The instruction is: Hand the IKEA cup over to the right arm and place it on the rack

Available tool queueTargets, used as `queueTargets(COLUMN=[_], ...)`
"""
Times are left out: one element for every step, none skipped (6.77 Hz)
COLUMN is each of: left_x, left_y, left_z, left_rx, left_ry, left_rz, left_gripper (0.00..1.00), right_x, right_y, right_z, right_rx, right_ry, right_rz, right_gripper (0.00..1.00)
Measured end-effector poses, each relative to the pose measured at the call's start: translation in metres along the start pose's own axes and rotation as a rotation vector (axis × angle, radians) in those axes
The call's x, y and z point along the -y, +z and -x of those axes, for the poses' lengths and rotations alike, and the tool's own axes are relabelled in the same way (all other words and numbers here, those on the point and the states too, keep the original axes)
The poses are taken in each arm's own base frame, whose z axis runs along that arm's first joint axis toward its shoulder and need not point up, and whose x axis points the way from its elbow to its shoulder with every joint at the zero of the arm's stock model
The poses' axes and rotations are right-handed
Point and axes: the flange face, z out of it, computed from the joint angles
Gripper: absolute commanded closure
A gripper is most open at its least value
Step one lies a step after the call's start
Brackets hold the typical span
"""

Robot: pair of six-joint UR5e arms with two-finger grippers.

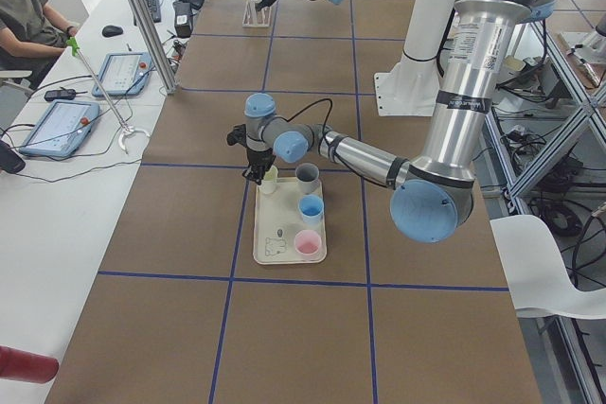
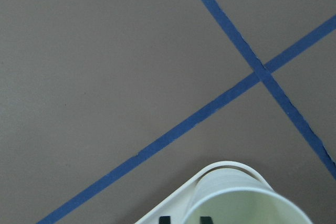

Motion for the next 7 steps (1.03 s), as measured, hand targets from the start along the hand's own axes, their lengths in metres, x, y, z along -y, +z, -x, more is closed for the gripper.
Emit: queueTargets(left_x=[-0.001,-0.003,-0.006,-0.005,0.003,0.022,0.048], left_y=[-0.009,-0.025,-0.046,-0.068,-0.090,-0.117,-0.146], left_z=[0.002,0.019,0.046,0.069,0.077,0.069,0.052], left_rx=[0.009,0.031,0.060,0.083,0.088,0.068,0.016], left_ry=[-0.003,-0.028,-0.070,-0.122,-0.195,-0.308,-0.444], left_rz=[-0.010,-0.029,-0.057,-0.092,-0.141,-0.222,-0.328], left_gripper=[1.00,1.00,1.00,1.00,1.00,1.00,1.00], right_x=[0.000,0.000,0.000,0.000,-0.001,-0.001,-0.002], right_y=[0.000,0.000,0.000,0.000,0.000,-0.001,-0.001], right_z=[0.000,0.001,0.002,0.002,0.004,0.006,0.009], right_rx=[0.001,0.002,0.003,0.004,0.007,0.013,0.019], right_ry=[0.001,0.001,0.001,0.002,0.003,0.005,0.008], right_rz=[0.000,-0.001,0.000,0.000,0.001,0.003,0.004], right_gripper=[0.00,0.00,0.00,0.00,0.00,0.00,0.00])
